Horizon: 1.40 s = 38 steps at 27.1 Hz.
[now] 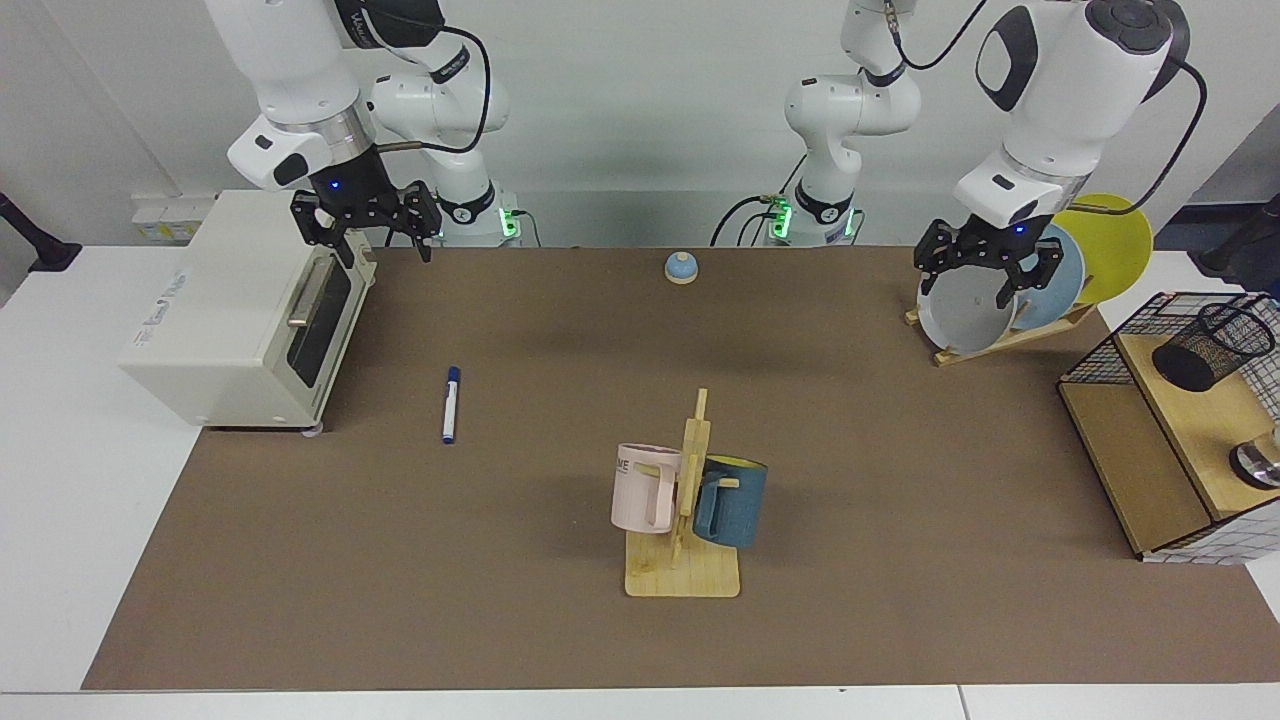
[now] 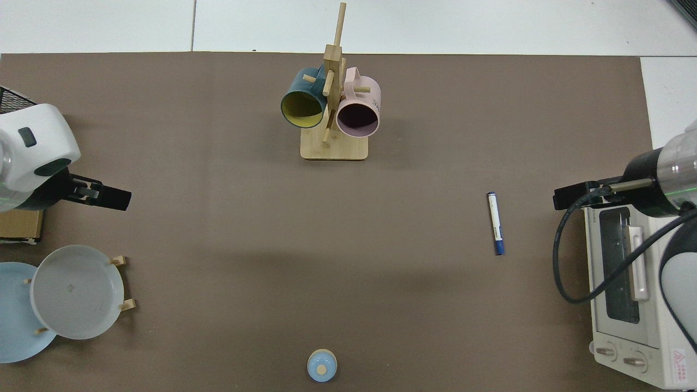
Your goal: Put markers into pen holder
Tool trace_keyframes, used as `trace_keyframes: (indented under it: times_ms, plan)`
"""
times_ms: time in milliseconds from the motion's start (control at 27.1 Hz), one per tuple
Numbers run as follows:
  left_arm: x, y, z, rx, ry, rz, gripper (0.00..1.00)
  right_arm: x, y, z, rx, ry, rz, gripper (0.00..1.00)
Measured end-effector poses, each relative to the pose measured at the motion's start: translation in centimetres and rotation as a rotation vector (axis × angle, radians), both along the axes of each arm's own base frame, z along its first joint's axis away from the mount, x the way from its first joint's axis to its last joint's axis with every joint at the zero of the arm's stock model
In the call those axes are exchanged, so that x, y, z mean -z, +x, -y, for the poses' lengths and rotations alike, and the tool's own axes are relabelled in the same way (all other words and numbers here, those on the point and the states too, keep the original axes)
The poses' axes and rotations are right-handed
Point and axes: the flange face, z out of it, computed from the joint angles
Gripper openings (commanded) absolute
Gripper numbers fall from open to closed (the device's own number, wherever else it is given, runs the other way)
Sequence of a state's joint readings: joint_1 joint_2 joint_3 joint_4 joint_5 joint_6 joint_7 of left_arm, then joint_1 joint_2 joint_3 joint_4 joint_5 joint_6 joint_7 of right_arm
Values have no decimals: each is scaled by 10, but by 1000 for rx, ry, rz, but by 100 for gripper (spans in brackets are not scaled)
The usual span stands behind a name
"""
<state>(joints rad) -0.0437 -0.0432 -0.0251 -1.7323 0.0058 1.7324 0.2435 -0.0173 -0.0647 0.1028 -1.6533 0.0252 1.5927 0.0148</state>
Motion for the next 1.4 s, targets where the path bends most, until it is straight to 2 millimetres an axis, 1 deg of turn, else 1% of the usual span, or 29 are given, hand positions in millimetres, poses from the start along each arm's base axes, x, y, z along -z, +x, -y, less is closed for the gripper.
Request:
trace_keyframes:
  times_ms: [369, 553, 700, 811, 1106, 1217, 1401]
  plan:
    - [0, 0, 1, 1, 0, 0, 100, 3, 2, 2, 4, 0, -4, 100]
    - [0, 0, 2, 3, 0, 0, 100, 15, 11, 4, 8, 2, -10, 100]
    - [0, 0, 2, 3, 0, 0, 100, 27, 24, 4, 13, 7, 13, 100]
    - [0, 0, 2, 5, 0, 0, 100, 43, 35, 4, 24, 10, 11, 100]
    - [0, 0, 4, 13, -1, 0, 100, 98, 64, 4, 36, 17, 3, 100]
    - [0, -1, 6, 14, -6, 0, 100, 122, 71, 3, 37, 19, 2, 100]
    - [0, -1, 8, 17, -14, -2, 100, 172, 72, 3, 40, 22, 12, 100]
